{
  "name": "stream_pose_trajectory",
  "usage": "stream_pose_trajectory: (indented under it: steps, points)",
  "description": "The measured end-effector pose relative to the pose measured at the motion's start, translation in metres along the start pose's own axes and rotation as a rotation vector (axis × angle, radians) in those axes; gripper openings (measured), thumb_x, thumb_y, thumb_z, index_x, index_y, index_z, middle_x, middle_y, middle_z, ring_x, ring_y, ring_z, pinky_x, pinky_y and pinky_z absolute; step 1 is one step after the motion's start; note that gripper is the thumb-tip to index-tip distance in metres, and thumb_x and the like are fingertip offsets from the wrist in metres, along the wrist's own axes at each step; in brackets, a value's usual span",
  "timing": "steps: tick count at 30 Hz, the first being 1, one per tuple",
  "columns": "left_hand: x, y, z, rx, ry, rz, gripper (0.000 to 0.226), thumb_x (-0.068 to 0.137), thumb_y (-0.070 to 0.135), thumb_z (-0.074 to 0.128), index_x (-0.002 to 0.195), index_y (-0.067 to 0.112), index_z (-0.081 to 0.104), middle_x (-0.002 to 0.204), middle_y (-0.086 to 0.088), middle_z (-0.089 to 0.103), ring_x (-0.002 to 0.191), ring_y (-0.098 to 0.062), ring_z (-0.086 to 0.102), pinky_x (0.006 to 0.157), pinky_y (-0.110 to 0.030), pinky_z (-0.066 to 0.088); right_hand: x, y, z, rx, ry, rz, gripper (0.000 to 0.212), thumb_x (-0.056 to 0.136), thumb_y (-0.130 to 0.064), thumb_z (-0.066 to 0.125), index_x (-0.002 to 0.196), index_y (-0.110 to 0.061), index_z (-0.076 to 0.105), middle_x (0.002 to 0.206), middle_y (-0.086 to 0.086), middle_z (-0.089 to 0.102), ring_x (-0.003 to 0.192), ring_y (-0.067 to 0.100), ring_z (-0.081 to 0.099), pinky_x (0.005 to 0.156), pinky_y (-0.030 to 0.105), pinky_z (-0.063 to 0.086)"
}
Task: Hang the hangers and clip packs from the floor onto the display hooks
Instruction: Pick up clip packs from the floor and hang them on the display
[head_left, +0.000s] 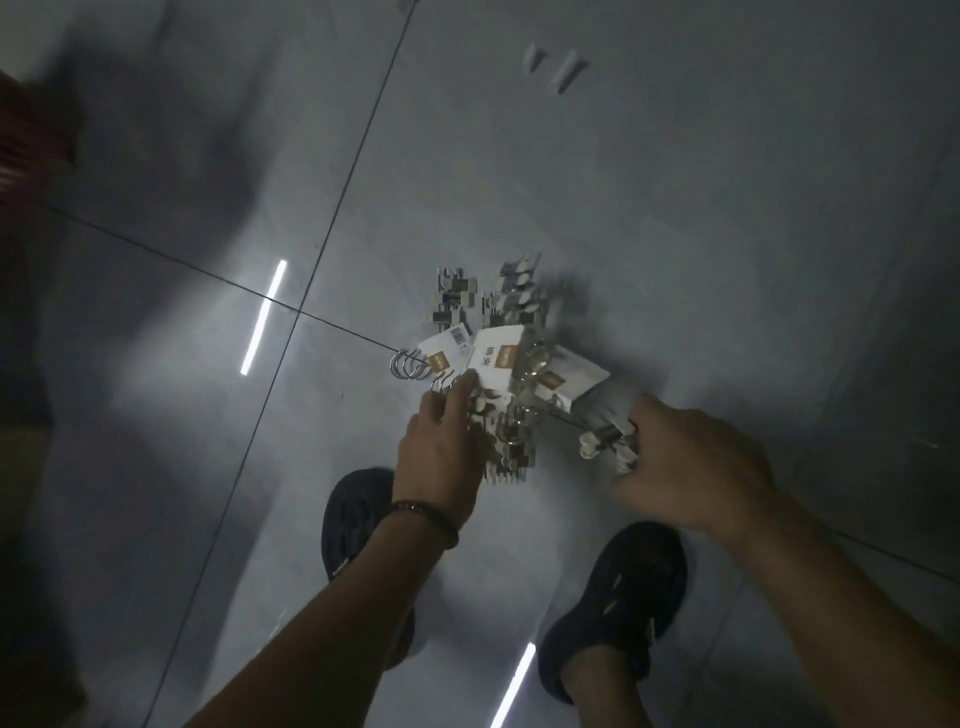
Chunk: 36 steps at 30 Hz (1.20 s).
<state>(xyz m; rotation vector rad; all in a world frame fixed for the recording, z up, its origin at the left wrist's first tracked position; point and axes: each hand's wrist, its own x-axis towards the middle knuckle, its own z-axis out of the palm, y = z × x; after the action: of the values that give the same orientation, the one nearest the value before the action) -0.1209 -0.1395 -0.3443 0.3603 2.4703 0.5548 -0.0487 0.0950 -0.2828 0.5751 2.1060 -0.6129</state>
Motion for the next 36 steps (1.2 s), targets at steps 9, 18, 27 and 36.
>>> stream_pose_trajectory:
  steps: [9,18,27,36]
  points:
    - [0.035,-0.026,-0.025,-0.366,-0.167,-0.291,0.026,0.107,0.026,0.048,0.132,0.027,0.058,0.108,-0.011,0.067,0.084,-0.021,0.067,0.079,-0.044,0.063,0.017,0.056,0.002,0.555,-0.081,-0.14,0.035,0.067,-0.008,0.068,0.095,-0.028,0.075,0.068,-0.017,0.065,0.063,0.003,0.056,0.056,0.014,0.039]
    - [-0.021,0.052,-0.046,-0.972,-0.166,-0.448,0.04,0.105,0.049,0.05,0.142,0.037,0.054,0.086,0.004,0.069,0.066,-0.007,0.066,0.064,-0.028,0.061,-0.038,0.029,0.027,1.202,-0.026,-0.019,0.04,0.093,-0.008,0.065,0.123,-0.033,0.061,0.103,0.007,0.077,0.085,0.032,0.078,0.068,0.038,0.06]
    - [-0.121,0.237,-0.156,-0.71,-0.192,0.023,0.049,0.108,0.05,0.026,0.157,0.051,0.025,0.158,0.025,0.04,0.145,0.009,0.035,0.122,-0.027,0.036,-0.204,-0.018,-0.104,1.429,0.158,-0.083,0.024,0.095,-0.04,0.064,0.119,-0.039,0.069,0.124,0.0,0.076,0.113,0.021,0.074,0.092,0.055,0.06]
    - [-0.187,0.401,-0.346,-0.47,-0.214,0.339,0.018,0.103,0.038,0.056,0.117,0.037,0.068,0.119,-0.003,0.052,0.112,-0.015,0.056,0.099,-0.033,0.054,-0.43,-0.03,-0.272,1.552,0.392,-0.151,0.033,0.093,-0.027,0.068,0.125,-0.021,0.073,0.122,0.015,0.075,0.118,0.036,0.07,0.101,0.058,0.055]
